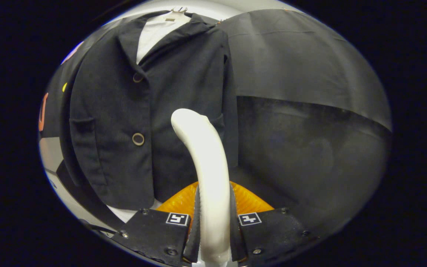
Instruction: Iron the clothes twice with a garment steamer, once on the left side and once on the right side.
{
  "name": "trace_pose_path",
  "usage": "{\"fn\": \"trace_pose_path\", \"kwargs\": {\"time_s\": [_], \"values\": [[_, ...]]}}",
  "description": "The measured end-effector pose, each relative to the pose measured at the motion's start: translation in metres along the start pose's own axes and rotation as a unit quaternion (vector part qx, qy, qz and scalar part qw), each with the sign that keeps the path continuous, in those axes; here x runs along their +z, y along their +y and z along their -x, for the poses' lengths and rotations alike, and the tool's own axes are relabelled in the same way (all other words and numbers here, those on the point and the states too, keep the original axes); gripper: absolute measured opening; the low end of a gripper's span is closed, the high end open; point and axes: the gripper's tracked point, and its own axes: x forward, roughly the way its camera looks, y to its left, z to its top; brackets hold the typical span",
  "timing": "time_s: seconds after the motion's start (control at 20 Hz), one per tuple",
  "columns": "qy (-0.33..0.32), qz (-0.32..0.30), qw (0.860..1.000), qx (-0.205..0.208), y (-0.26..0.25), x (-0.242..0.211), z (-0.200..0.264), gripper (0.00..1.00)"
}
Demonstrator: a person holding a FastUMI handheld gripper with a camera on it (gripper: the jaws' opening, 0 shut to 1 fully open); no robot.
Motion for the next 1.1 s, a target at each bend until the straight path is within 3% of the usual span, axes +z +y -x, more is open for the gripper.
{"fn": "trace_pose_path", "kwargs": {"time_s": [0.75,1.1], "values": [[0.119,0.053,0.992,0.0,0.027,-0.139,-0.004,0.36],[0.109,0.053,0.993,0.019,0.035,-0.135,0.041,0.36]]}}
